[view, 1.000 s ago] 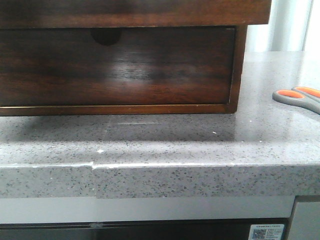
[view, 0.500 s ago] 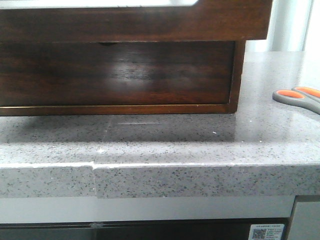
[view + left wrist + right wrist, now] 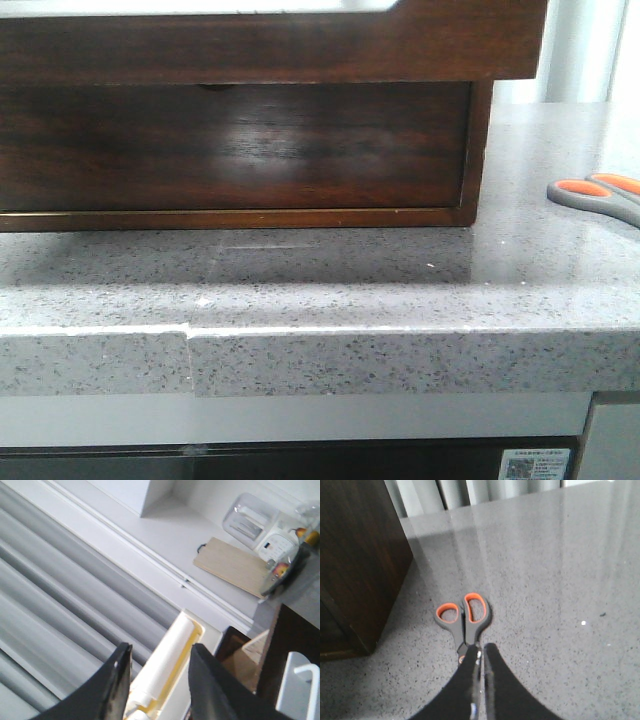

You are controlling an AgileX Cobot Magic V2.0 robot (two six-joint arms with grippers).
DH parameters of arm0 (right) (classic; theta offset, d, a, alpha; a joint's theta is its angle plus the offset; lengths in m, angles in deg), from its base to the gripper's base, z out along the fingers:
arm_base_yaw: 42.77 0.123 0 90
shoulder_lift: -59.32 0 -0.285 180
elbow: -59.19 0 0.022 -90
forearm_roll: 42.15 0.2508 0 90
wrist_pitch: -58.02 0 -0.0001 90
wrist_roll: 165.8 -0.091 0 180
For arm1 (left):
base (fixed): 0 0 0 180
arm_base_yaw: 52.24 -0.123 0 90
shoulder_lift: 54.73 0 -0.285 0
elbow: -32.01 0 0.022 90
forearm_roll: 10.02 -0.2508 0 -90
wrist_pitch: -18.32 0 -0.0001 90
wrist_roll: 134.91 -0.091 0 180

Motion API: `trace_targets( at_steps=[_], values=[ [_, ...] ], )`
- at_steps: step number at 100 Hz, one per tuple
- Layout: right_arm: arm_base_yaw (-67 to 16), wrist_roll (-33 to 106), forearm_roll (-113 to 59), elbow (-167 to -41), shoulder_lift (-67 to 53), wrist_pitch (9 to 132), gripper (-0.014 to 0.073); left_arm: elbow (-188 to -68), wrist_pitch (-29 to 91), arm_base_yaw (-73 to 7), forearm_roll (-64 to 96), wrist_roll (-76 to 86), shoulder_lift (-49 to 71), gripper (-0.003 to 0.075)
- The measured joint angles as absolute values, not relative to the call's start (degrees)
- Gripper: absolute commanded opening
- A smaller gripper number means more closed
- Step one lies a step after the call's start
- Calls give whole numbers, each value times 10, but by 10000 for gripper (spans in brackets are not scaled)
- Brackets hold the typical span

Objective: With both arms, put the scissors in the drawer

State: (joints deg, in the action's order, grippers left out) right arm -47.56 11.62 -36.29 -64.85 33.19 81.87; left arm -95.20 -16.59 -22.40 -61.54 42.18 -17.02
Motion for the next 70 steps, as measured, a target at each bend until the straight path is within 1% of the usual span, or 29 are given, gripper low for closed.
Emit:
trace_targets(
  at_steps=[8,15,18,25,32,36,53,70],
  values=[
    [-476,116,-363,-667,293,837,29,-952,-166,-224,-610,422,-201,262],
    [-474,117,-363,-690,246,853,139,-952,-165,-224,-609,422,-228,262],
    [-471,120,-363,-701,220,859,204,-952,-163,-224,-608,423,-238,262],
    [-463,130,-363,-731,164,874,326,-952,-151,-224,-607,426,-261,262],
    [-455,136,-363,-767,106,897,400,-952,-134,-224,-607,436,-279,262],
    [-452,142,-363,-791,76,917,414,-952,-123,-224,-606,442,-287,262],
    [-437,142,-363,-890,-69,1006,409,-953,-104,-224,-603,451,-300,262],
    [-436,142,-361,-990,-189,1093,409,-953,-99,-224,-602,455,-300,262]
  ],
)
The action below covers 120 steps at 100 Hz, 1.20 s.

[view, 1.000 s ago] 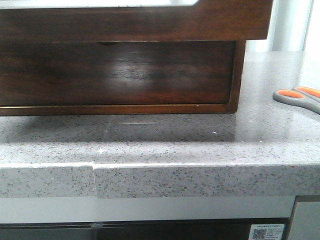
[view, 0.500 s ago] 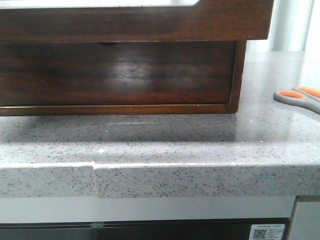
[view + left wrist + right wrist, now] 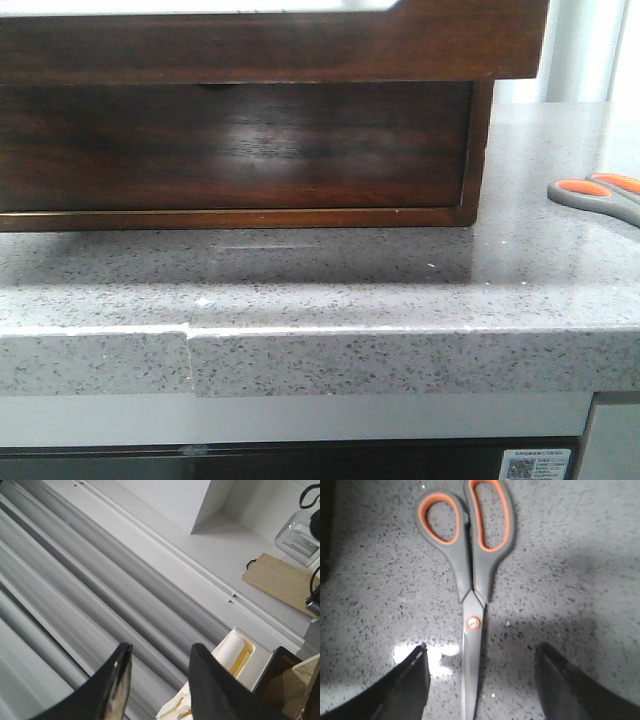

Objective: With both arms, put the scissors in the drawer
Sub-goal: 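Lower the right gripper over the grey-and-orange scissors handles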

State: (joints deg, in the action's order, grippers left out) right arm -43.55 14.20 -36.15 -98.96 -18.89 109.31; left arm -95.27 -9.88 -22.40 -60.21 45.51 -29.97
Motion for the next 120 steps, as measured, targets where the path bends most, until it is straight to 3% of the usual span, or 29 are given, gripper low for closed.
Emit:
trace_targets(
  at_steps=[24,46,120],
  values=[
    [-436,142,-361,-1105,-313,1163,409,-953,-98,-224,-601,456,-300,262],
    [-436,142,-361,-1136,-371,1180,409,-953,-98,-224,-601,456,-300,262],
    [-394,142,-384,-1137,-396,1157,409,-953,-98,-224,-601,456,-300,262]
  ],
)
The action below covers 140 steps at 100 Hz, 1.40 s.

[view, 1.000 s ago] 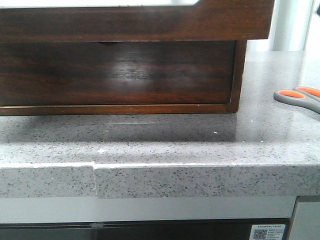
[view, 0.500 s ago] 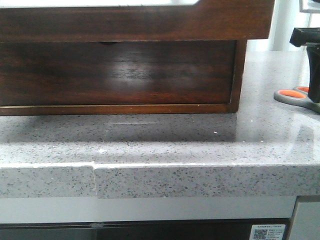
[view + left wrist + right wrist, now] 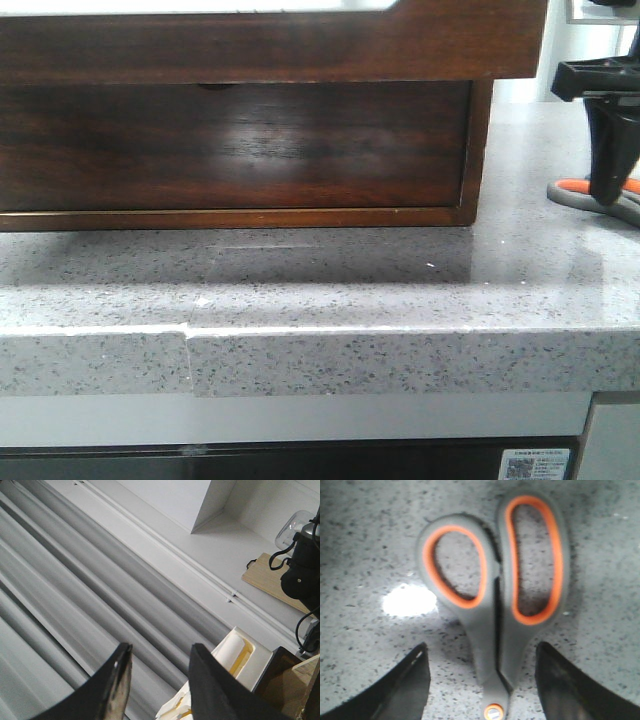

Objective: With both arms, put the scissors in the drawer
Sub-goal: 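Lower the right gripper over the grey-and-orange scissors handles, then close the right gripper on the scissors and lift them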

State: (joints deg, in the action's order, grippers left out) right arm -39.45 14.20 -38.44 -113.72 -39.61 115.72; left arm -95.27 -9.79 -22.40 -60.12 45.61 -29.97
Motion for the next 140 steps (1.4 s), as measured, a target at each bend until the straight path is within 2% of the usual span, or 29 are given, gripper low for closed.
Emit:
trace_targets(
  at_steps=[77,116,121,128,140],
  values=[
    [-394,119,-386,-1137,-396,1178,409,-953,-98,-224,-601,456,-300,262],
    [-394,119,-393,-1150,-440,1205,400,-953,-98,-224,-601,456,-300,262],
    [-394,119,-394,-1151,-443,1206,369,-953,-98,-224,-601,456,-300,262],
    [-394,119,-396,-1152,-443,1206,267,-953,-98,-224,-601,456,-300,262],
    [-394,119,-408,-1152,-443,1207,8,-953,-98,-224,-601,456,-300,262]
  ],
)
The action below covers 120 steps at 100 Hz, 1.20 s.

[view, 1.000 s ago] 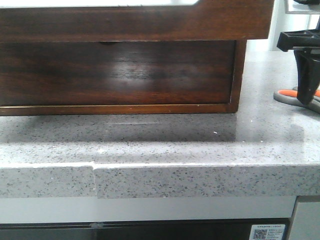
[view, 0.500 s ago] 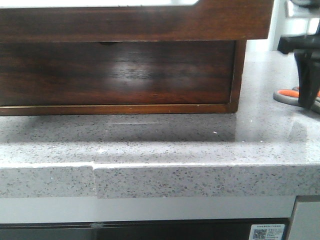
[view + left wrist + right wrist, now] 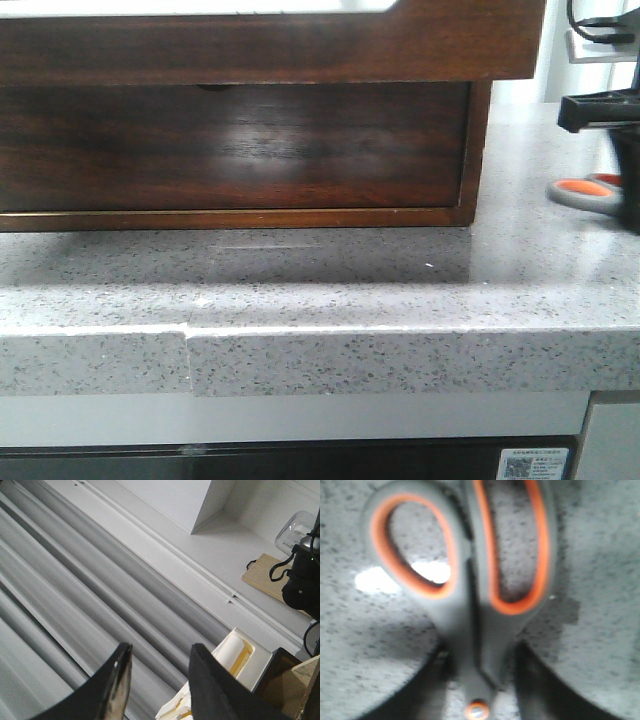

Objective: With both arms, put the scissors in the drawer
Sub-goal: 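Close the right gripper on the scissors and lift them, then carry the scissors with the right gripper over the open drawer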

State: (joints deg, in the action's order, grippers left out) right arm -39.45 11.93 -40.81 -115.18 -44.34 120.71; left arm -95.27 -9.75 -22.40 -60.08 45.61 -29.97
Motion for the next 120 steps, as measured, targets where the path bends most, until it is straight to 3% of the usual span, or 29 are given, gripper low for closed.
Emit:
trace_targets(
  at_steps=[5,42,85,120],
  values=[
    [-394,119,-408,-1152,-443,1209,-71,-953,-98,-224,-601,456,-300,262],
    [-394,137,-386,-1142,-418,1201,-69,-953,-98,-224,-601,456,-300,262],
    [-394,142,-351,-1139,-158,1119,-69,-953,-98,-224,-601,456,-300,262],
    [-327,376,-221,-1139,-46,1035,-69,-953,-97,-224,-601,456,-300,262]
  ],
)
